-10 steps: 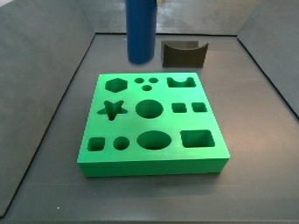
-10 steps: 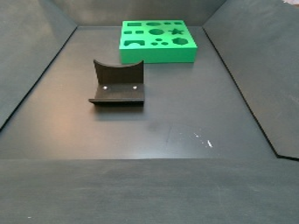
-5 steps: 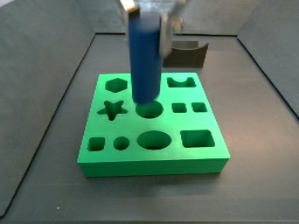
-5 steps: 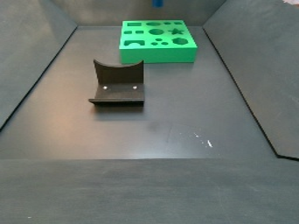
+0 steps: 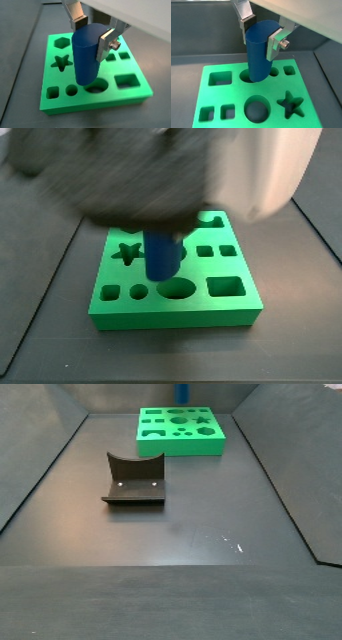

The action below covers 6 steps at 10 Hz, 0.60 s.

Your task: Insert the oval object.

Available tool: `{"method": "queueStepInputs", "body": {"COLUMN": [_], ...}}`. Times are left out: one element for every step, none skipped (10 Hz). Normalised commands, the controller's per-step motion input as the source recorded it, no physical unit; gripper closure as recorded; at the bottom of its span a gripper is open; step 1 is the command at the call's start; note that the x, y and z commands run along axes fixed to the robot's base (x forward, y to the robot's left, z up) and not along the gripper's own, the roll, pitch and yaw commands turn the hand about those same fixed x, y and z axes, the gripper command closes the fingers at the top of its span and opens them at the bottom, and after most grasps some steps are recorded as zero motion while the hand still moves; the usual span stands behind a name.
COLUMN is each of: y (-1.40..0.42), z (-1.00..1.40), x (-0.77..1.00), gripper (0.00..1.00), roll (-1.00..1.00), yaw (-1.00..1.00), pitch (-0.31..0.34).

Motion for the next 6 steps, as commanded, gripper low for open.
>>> {"method": "queueStepInputs", "body": {"y": [-0.17,-0.21,-0.27,-0.25,-0.22,-0.14], "z": [-0.42,-0.28,-0.13,-0.10,-0.10,-0.20], "x": [0.00,0.00,0.19,0.35,0.36,0.22], "gripper": [1.00,1.00,1.00,1.00,1.00,1.00], "roll": [0.00,0.00,-0.03,-0.05,-0.03,0.00], "yaw": [-0.96,-0.94,-0.76,-0.68,-0.68,-0.80], "pitch": [0.063,0.006,0.000,0.019,0.021,0.021]}}
